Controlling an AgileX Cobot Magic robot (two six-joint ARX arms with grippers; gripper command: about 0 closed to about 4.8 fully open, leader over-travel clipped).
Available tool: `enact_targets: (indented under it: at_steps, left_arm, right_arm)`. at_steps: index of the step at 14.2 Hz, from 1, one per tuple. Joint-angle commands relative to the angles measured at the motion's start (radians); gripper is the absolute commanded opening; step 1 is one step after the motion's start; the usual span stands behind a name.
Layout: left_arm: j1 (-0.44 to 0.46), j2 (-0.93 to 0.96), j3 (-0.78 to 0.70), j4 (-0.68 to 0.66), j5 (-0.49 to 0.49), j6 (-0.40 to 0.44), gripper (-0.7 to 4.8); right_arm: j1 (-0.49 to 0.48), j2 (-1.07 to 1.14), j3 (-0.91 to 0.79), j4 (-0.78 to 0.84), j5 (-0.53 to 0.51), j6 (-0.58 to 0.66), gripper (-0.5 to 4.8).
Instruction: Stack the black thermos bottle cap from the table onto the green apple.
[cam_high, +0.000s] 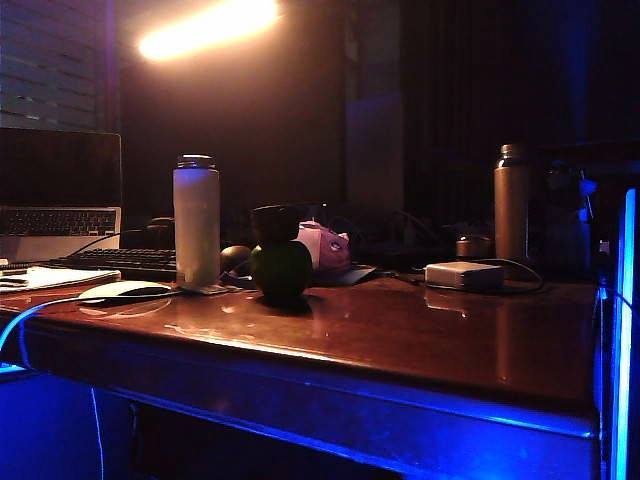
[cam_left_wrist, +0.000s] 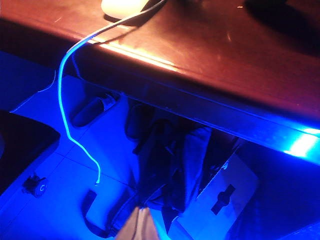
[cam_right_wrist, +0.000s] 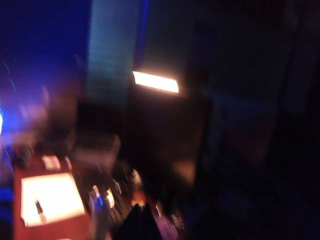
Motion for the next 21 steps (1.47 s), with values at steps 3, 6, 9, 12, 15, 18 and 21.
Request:
enact_targets:
  at_steps: [3, 6, 9, 12, 15, 18, 21]
  left_arm:
    - [0.000, 0.000, 0.000, 0.006, -0.002, 0.004, 0.04]
    - [0.000, 0.000, 0.000, 0.006, -0.003, 0.004, 0.04]
    - [0.000, 0.000, 0.000, 0.006, -0.002, 0.004, 0.04]
    - [0.000, 0.000, 0.000, 0.006, -0.002, 0.004, 0.04]
    - [0.000, -0.001, 0.000, 0.006, -0.002, 0.004, 0.04]
    - [0.000, 0.000, 0.000, 0.006, -0.002, 0.004, 0.04]
    - [0.000, 0.000, 0.000, 0.006, -0.002, 0.004, 0.04]
  right_arm:
    - [0.000, -0.007, -0.199, 0.095, 0.004, -0.035, -0.02]
    - [-0.015, -0.102, -0.565, 0.320, 0.001, -0.078, -0.02]
    - [-0.083, -0.286, -0.956, 0.439, -0.010, -0.001, -0.02]
    - [-0.182, -0.429, -1.191, 0.439, -0.013, 0.011, -0.02]
    - [-0.253, -0.576, -1.358, 0.446, -0.013, 0.094, -0.02]
    - [-0.272, -0.720, -1.475, 0.443, -0.005, 0.116, -0.02]
    - [-0.292, -0.826, -1.539, 0.410, -0.005, 0.116, -0.02]
